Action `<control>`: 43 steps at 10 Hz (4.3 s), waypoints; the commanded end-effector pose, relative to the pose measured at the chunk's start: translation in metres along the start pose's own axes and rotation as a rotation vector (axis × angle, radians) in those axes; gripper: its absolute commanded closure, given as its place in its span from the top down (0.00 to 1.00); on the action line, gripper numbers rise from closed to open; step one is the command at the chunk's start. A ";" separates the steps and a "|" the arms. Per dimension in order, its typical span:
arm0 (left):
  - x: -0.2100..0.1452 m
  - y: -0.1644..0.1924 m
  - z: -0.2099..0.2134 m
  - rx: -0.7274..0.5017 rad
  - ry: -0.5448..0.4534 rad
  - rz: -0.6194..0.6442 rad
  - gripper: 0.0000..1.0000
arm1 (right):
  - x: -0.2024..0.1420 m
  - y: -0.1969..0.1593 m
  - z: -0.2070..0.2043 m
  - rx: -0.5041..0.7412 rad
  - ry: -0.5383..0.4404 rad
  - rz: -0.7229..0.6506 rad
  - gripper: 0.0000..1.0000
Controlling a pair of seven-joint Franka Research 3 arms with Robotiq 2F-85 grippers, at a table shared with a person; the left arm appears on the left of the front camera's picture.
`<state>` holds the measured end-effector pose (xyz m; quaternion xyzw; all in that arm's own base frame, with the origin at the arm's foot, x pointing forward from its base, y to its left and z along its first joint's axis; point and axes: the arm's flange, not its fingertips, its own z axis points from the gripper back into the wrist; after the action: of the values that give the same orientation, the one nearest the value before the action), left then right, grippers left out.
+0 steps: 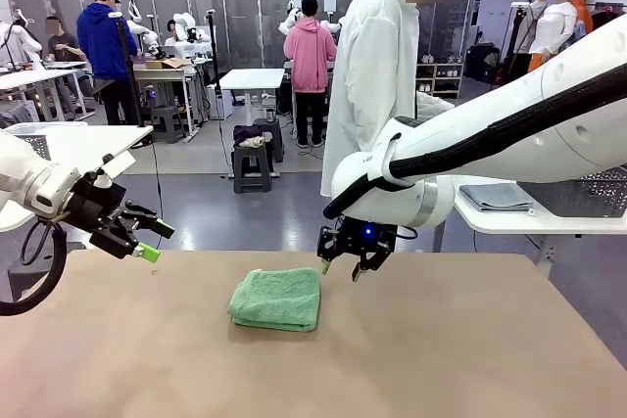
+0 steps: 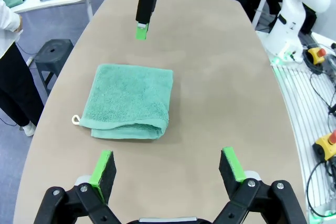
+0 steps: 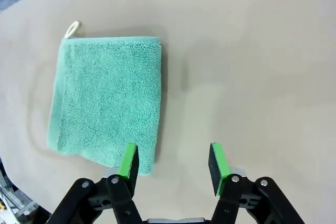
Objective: Fold the towels and place them in the basket.
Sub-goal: When a person lays out a Towel with hook on the table, fold it in half twice, then place the folded Towel with hook on the right side of the table.
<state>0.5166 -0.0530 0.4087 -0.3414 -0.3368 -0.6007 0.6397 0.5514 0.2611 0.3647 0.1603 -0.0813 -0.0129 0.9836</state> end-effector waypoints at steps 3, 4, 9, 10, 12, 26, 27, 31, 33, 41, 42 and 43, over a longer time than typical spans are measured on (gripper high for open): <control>0.001 -0.002 -0.001 0.013 0.009 -0.003 1.00 | 0.000 0.003 -0.001 -0.023 -0.008 -0.022 0.67; 0.001 -0.002 -0.001 0.013 0.009 -0.003 1.00 | 0.000 0.003 -0.001 -0.023 -0.008 -0.022 0.67; 0.001 -0.002 -0.001 0.013 0.009 -0.003 1.00 | 0.000 0.000 0.000 -0.001 0.000 0.000 0.68; 0.001 -0.002 -0.001 0.013 0.009 -0.003 1.00 | -0.002 0.008 -0.009 0.014 0.022 0.001 0.68; 0.001 -0.002 -0.001 0.013 0.009 -0.003 1.00 | -0.001 0.019 -0.028 0.052 -0.012 -0.036 0.68; 0.001 -0.002 -0.001 0.013 0.009 -0.003 1.00 | 0.013 0.015 -0.087 0.155 0.037 -0.116 0.55; 0.001 -0.002 -0.001 0.013 0.009 -0.003 1.00 | 0.012 0.013 -0.089 0.158 0.038 -0.121 0.49; 0.001 -0.002 -0.001 0.013 0.009 -0.003 1.00 | 0.013 0.012 -0.090 0.153 0.043 -0.121 0.10; 0.001 -0.002 -0.001 0.013 0.009 -0.003 1.00 | 0.012 0.012 -0.090 0.139 0.041 -0.106 0.00; 0.001 -0.002 -0.001 0.013 0.009 -0.003 1.00 | 0.020 -0.002 -0.084 0.133 0.014 -0.098 0.05; 0.001 -0.002 -0.001 0.013 0.009 -0.003 1.00 | 0.028 -0.031 -0.076 0.146 0.039 -0.105 0.05; 0.001 -0.002 -0.001 0.013 0.009 -0.003 1.00 | 0.037 -0.071 -0.069 0.128 0.021 -0.104 0.05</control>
<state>0.5166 -0.0530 0.4087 -0.3413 -0.3368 -0.6007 0.6397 0.5970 0.2571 0.2873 0.2202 -0.0626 -0.0683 0.9710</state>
